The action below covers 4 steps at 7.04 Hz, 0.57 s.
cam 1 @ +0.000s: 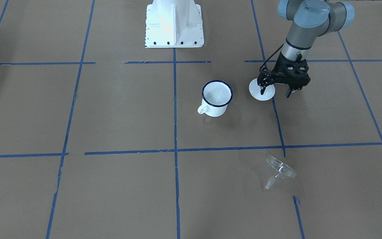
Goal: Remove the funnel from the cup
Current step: 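Move the left gripper to the round white lid and grasp it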
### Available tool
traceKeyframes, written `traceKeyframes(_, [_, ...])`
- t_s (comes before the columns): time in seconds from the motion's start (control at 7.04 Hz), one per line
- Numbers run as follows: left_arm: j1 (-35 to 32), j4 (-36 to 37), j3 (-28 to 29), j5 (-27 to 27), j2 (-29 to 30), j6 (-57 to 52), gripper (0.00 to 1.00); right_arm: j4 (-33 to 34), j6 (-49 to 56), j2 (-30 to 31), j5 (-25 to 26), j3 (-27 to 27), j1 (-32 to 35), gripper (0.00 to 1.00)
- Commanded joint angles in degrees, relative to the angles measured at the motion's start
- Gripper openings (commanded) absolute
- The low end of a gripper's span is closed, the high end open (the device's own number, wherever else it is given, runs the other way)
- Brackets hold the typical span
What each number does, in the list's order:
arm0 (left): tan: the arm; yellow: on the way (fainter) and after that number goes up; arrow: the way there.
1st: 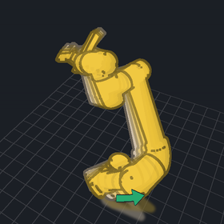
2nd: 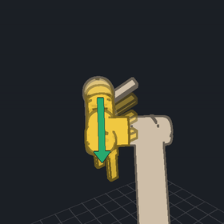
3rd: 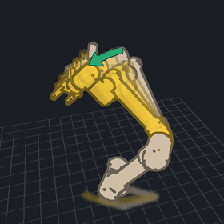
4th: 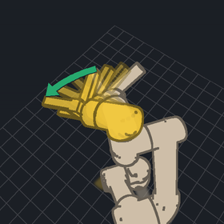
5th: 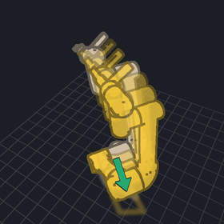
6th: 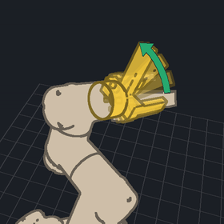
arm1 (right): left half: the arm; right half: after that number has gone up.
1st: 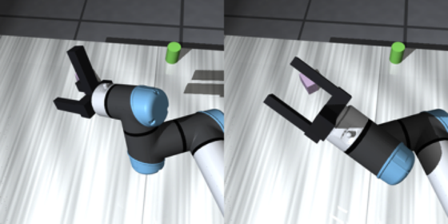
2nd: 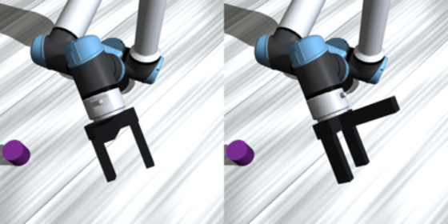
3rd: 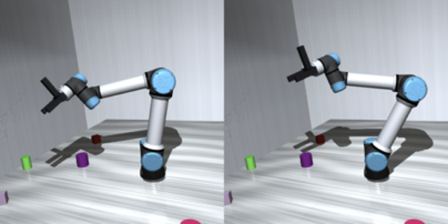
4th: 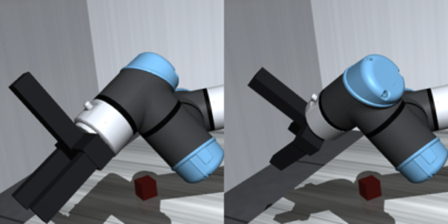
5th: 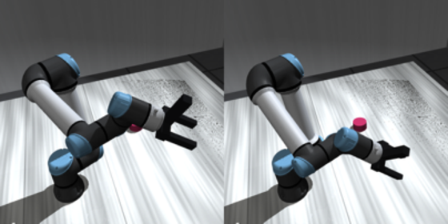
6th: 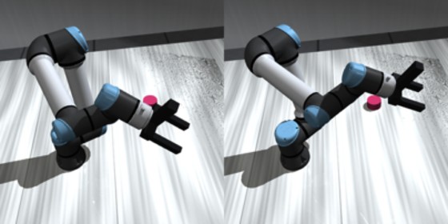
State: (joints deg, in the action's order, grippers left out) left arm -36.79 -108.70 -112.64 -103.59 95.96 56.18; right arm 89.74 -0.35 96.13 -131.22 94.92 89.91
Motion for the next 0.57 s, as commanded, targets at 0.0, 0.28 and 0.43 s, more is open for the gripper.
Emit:
traceKeyframes(0.0, [1.80,-0.02,0.31,-0.38,-0.33,3.40,1.00,0.00,0.00,0.02,0.00,0.00,0.00,1.00])
traceKeyframes(0.28, [4.95,-0.54,0.75,-0.29,-1.29,6.73,1.00,0.00,0.00,0.02,0.00,0.00,0.00,1.00])
traceKeyframes(0.43, [5.14,-0.72,0.75,-0.29,-1.56,6.92,1.00,0.00,0.00,-0.07,0.00,0.00,0.00,1.00])
